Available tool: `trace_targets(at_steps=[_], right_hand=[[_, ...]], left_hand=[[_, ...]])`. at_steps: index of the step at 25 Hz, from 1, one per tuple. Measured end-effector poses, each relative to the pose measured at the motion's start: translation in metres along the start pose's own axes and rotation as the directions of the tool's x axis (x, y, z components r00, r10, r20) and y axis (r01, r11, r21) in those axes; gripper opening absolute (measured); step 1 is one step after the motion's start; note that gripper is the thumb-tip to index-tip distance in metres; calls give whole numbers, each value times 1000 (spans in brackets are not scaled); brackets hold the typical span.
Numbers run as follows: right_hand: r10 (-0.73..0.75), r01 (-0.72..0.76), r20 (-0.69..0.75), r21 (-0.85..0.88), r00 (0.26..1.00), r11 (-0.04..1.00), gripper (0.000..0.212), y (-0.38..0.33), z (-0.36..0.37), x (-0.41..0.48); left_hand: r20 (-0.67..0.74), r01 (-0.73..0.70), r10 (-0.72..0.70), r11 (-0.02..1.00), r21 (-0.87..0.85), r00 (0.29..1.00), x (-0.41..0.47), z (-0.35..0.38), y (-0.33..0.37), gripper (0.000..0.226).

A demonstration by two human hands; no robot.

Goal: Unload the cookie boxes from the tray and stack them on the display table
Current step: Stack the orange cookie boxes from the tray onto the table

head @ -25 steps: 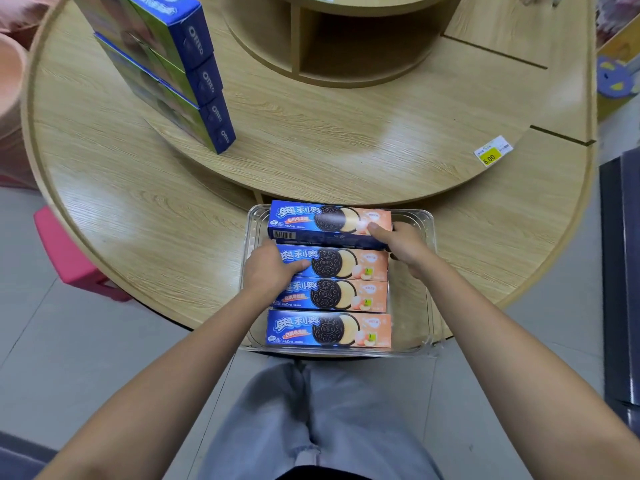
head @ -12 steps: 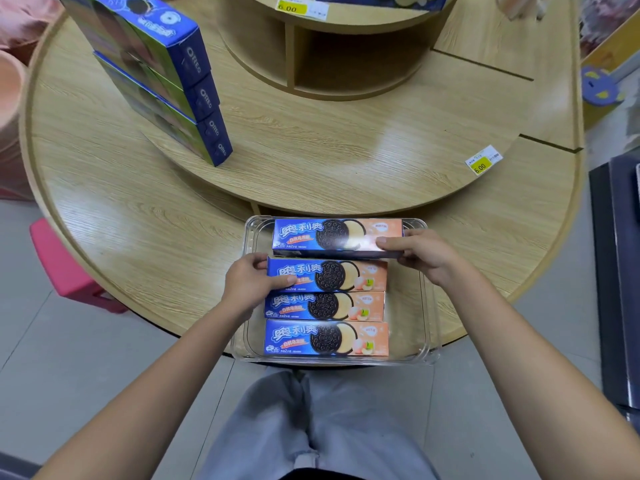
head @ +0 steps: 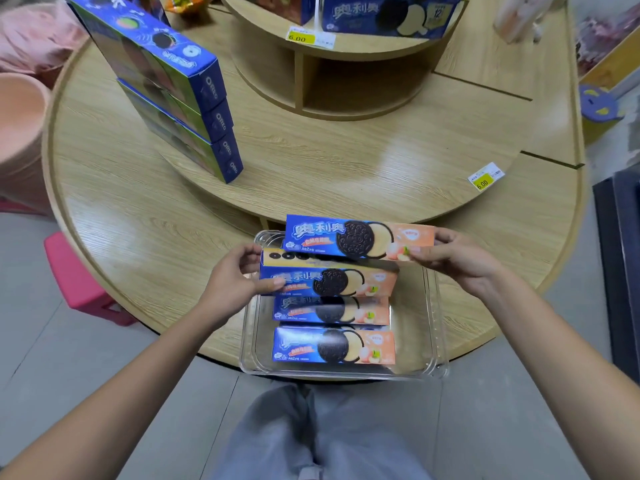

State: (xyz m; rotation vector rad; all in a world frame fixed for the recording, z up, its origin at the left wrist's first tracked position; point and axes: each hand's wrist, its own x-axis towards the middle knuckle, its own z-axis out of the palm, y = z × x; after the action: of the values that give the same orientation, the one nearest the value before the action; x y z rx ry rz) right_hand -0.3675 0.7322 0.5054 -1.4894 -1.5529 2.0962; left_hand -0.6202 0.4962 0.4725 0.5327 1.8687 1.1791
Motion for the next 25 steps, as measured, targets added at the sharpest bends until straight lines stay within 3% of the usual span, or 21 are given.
trace_targets(at_steps=[4,8,12,16,25], right_hand=[[-121,123,-24,80,992,989,91,-36,-7,3],[-232,235,-52,86,971,968,52,-74,-5,21],[-310,314,-82,39,947,949,77,-90,1,56],[-375,378,-65,44,925,925,87,-87,3,81],[-399,400,-47,5,916,917,87,-64,18,98]], left_hand=[[-8,-138,138,990,-32,990,34,-5,35,51],[-41,-209,207,975,-69,978,87,3,55,49],[-18,-247,246,968,-50,969,129,11,61,58],[18,-281,282,959,-41,959,147,10,53,58],[45,-238,242,968,-73,969,145,17,48,58]])
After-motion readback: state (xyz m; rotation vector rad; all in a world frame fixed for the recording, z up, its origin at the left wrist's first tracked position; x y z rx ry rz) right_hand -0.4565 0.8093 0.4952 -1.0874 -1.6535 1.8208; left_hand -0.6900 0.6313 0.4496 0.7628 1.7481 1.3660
